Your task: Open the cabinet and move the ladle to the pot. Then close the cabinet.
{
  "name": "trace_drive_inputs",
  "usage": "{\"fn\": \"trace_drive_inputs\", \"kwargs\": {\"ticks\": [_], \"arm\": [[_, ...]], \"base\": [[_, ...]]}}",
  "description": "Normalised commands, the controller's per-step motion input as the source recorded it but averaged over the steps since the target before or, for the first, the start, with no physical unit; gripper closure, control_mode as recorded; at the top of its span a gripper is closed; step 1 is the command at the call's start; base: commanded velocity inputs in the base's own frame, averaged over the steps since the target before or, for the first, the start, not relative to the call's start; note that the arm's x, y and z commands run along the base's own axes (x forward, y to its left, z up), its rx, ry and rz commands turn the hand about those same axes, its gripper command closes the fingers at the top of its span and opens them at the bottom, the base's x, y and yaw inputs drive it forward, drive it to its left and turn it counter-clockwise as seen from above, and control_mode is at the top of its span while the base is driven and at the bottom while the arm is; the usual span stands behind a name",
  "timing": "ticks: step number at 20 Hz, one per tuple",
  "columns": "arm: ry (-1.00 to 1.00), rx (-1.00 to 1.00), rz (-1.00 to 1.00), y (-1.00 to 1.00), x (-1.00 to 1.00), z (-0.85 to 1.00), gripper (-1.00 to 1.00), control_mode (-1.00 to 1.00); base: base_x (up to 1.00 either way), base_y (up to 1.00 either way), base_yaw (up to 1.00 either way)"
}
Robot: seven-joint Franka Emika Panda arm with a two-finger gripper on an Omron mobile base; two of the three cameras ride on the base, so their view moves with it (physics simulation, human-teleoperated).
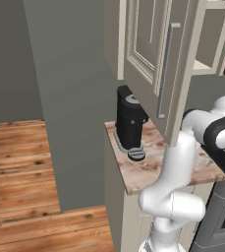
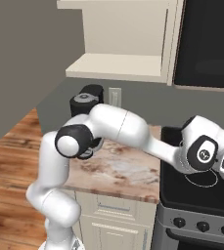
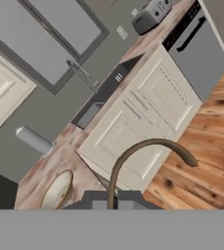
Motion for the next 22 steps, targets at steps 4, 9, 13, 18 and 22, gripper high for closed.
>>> {"fn": "trace_drive_inputs", "kwargs": {"ticks": [4, 9, 13, 18, 22], "arm": [[0.01, 0.00, 0.09, 0.54, -0.32, 0.00, 1.00, -1.00], [-0.01, -0.03, 0.08, 0.66, -0.30, 0.15, 1.00, -1.00], [-0.01, 0.02, 0.12, 0.58, -0.27, 0.46, 1.00, -1.00], [0.00, 0.00, 0.04, 0.59, -0.02, 0.49, 1.00, -1.00], [0.00, 0.01, 0.00, 0.46, -0.01, 0.42, 1.00, -1.00]], "base": [[0.00, 0.00, 0.00], [0.00, 0.00, 0.00], [0.00, 0.00, 0.00], [0.00, 0.00, 0.00], [0.00, 0.00, 0.00]]}}
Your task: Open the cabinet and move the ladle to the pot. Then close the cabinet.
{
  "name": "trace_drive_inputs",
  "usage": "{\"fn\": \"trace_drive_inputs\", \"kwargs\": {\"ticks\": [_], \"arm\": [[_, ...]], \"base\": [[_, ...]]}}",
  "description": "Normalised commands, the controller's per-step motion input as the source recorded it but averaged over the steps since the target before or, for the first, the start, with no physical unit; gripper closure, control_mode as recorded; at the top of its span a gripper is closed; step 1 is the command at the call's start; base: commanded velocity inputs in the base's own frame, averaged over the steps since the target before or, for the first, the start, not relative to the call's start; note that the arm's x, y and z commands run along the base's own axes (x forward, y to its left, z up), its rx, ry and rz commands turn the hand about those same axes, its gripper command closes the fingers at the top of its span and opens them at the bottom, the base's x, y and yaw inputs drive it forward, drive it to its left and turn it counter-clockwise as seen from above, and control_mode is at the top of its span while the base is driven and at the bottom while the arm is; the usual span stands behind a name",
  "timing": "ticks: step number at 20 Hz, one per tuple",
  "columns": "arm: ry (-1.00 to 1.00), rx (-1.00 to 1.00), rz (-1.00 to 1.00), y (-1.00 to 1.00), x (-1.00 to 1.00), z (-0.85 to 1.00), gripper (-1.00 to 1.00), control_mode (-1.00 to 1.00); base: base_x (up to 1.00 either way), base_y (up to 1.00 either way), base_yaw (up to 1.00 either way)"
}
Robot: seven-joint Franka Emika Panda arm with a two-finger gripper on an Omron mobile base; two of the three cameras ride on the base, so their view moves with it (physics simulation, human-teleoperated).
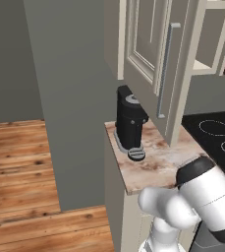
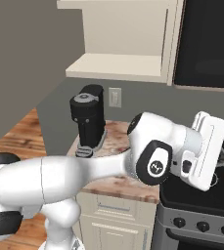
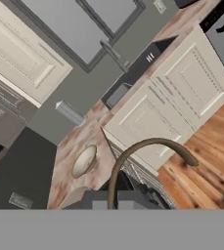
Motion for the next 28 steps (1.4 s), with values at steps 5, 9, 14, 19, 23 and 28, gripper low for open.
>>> {"fn": "trace_drive_inputs", "kwargs": {"ticks": [5, 9, 14, 19, 23, 28], "arm": [[0.00, 0.09, 0.00, 0.30, -0.08, 0.35, 1.00, -1.00], [0.01, 0.15, 0.05, 0.26, -0.12, 0.05, 1.00, -1.00], [0.00, 0.08, 0.12, 0.42, -0.22, 0.00, 1.00, -1.00], [0.00, 0.02, 0.09, -0.09, -0.40, 0.00, 1.00, -1.00], [0.00, 0.00, 0.01, -0.93, 0.03, 0.19, 1.00, -1.00], [0.00, 0.00, 0.00, -0.98, 0.06, 0.17, 1.00, -1.00]], "base": [[0.00, 0.00, 0.00], [0.00, 0.00, 0.00], [0.00, 0.00, 0.00], [0.00, 0.00, 0.00], [0.00, 0.00, 0.00], [0.00, 0.00, 0.00]]}}
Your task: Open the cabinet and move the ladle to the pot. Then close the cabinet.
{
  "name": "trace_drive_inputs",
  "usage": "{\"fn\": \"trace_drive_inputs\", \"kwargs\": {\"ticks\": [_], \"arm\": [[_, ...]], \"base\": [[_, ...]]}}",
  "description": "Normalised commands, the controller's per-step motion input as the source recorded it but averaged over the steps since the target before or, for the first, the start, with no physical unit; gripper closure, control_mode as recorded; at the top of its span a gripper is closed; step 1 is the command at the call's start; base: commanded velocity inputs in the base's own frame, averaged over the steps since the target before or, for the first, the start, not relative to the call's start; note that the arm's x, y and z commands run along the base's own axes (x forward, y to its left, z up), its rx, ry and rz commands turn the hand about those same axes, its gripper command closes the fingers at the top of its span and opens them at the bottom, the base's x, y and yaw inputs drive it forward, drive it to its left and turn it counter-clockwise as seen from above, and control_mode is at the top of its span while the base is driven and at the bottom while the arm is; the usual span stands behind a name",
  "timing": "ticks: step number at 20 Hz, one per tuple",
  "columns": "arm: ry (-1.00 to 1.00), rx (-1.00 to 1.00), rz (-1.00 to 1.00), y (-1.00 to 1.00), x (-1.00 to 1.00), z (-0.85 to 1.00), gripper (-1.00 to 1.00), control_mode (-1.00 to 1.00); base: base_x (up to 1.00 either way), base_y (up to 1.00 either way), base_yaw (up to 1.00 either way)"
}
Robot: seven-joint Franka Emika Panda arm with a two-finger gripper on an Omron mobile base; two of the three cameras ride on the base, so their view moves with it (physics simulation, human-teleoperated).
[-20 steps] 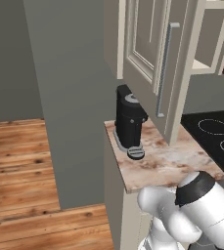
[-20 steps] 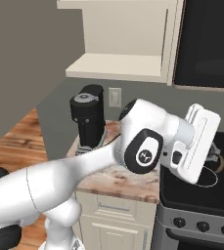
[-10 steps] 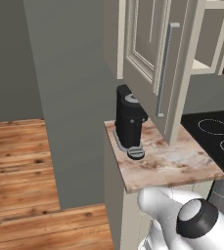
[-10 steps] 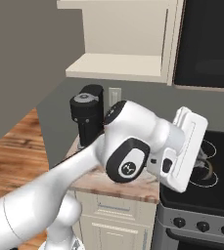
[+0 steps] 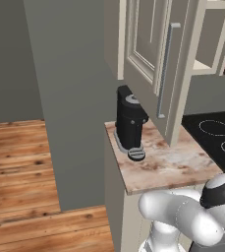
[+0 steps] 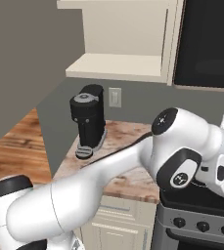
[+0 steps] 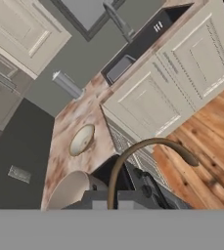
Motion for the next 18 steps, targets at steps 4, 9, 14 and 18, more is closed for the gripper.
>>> {"fn": "trace_drive_inputs", "kwargs": {"ticks": [4, 9, 14, 18], "arm": [[0.00, 0.00, 0.00, -0.32, 0.00, 0.02, 1.00, -1.00], [0.00, 0.00, 0.01, 0.00, 0.00, 0.04, 1.00, -1.00], [0.00, 0.00, 0.04, 0.01, -0.03, 0.00, 1.00, -1.00], [-0.02, 0.00, 0.04, 0.04, -0.07, 0.02, 1.00, -1.00]], "base": [[0.00, 0.00, 0.00], [0.00, 0.00, 0.00], [0.00, 0.00, 0.00], [0.00, 0.00, 0.00]]}}
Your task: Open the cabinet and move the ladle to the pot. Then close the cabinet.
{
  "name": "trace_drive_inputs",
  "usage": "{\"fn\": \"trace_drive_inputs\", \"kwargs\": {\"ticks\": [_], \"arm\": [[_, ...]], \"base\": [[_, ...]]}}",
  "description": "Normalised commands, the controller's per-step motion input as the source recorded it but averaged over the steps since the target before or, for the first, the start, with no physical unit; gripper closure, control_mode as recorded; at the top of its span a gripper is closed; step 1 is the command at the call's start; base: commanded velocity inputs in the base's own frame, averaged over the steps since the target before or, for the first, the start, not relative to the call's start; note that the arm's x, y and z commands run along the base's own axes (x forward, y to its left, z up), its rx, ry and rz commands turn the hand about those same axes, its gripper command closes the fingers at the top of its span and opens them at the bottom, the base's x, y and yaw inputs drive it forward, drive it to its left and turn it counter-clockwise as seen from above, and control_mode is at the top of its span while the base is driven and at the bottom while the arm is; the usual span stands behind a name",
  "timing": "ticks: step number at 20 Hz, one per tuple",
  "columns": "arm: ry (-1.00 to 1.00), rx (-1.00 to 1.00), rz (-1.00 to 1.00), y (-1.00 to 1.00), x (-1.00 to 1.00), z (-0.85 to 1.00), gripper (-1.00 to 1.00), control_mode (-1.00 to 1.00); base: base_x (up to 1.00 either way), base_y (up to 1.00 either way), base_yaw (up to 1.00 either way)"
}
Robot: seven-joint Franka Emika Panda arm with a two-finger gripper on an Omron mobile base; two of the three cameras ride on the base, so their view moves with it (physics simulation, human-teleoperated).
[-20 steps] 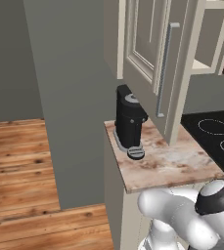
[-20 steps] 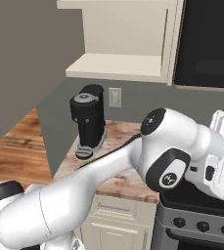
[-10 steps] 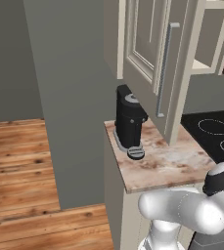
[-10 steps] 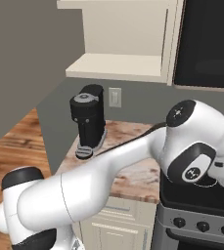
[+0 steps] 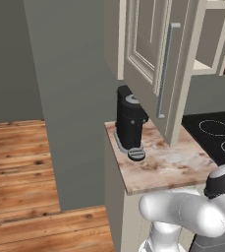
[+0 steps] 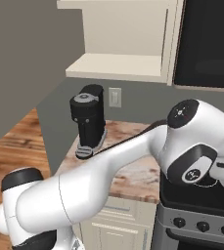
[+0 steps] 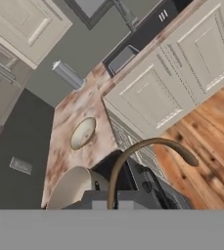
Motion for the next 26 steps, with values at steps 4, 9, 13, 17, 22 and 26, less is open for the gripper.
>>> {"fn": "trace_drive_inputs", "kwargs": {"ticks": [4, 9, 13, 17, 22, 26], "arm": [[0.00, 0.00, 0.03, -0.52, 0.00, 0.00, 1.00, 1.00], [0.00, 0.00, 0.00, 0.00, 0.00, 0.00, 1.00, 1.00], [0.00, 0.00, 0.00, 0.00, 0.00, 0.00, 1.00, 1.00], [0.00, 0.00, 0.00, 0.00, 0.00, 0.00, 1.00, 1.00], [0.00, 0.00, 0.00, 0.00, 0.00, 0.00, 1.00, 1.00], [0.00, 0.00, 0.00, 0.00, 0.00, 0.00, 1.00, 1.00]], "base": [[0.00, -0.25, 0.01], [0.00, -1.00, 0.03], [0.00, -0.98, 0.03], [-0.06, -0.84, 0.04], [-0.06, -0.77, 0.04], [0.00, -0.60, 0.04]]}}
